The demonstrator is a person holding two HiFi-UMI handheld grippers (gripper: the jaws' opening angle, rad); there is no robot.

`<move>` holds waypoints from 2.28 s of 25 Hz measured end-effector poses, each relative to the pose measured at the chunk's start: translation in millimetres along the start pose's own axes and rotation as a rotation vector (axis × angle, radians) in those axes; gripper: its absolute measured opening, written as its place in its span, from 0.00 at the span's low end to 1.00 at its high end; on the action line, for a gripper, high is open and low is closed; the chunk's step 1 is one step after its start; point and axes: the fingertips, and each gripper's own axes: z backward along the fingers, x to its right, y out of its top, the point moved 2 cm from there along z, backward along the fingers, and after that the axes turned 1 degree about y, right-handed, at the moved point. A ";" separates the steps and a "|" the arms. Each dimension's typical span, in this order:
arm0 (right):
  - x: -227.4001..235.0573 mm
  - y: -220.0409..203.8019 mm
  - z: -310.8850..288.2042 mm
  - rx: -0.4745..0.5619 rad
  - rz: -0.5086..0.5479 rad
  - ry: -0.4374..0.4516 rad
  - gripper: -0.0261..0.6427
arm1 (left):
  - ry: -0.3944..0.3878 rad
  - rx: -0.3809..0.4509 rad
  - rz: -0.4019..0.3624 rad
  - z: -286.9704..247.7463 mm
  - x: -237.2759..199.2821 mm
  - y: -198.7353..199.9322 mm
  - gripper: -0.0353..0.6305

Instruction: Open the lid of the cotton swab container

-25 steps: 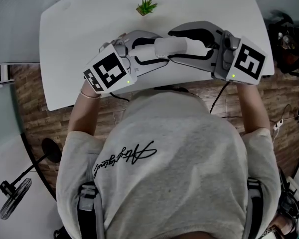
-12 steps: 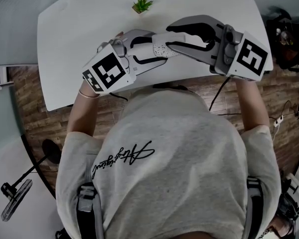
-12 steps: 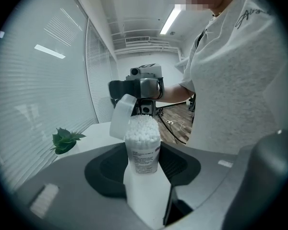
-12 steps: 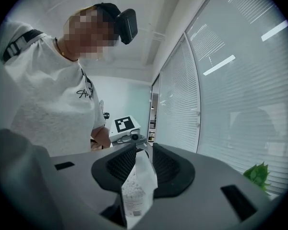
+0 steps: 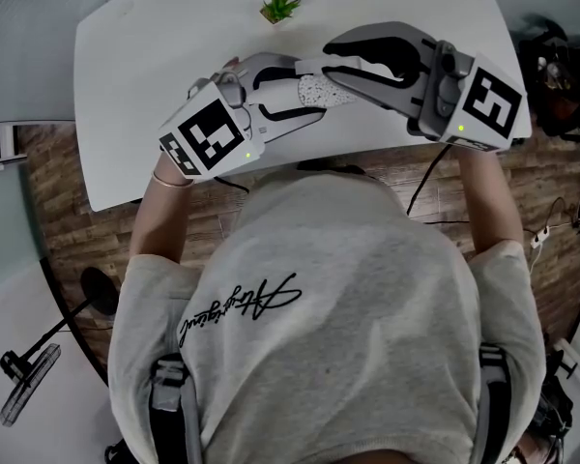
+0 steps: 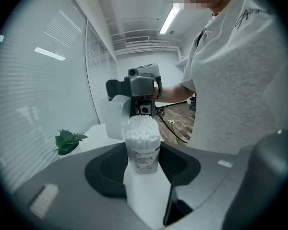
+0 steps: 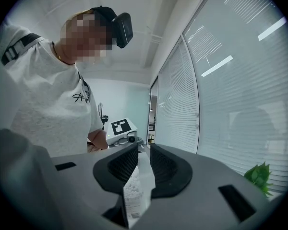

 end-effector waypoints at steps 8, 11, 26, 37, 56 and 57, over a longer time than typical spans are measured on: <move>13.0 -1.6 0.9 -0.001 -0.005 -0.067 0.06 | -0.021 0.006 -0.024 -2.0 3.7 1.8 0.35; 15.9 -2.1 1.2 -0.001 -0.011 -0.078 0.06 | -0.027 0.012 -0.026 -1.5 4.1 2.6 0.35; 25.5 -5.9 1.8 -0.008 -0.031 -0.108 0.06 | -0.033 0.030 -0.026 -2.0 2.5 3.1 0.34; 32.5 -9.3 3.1 0.015 -0.021 -0.167 0.11 | -0.014 0.016 0.020 -6.4 -2.0 -7.8 0.34; 39.0 -16.2 40.2 0.064 -0.027 -0.395 0.29 | 0.427 0.207 0.162 50.1 -57.5 -0.8 0.35; 38.6 -17.3 42.9 0.067 -0.029 -0.410 0.29 | 0.453 0.217 0.170 54.2 -59.1 -0.2 0.35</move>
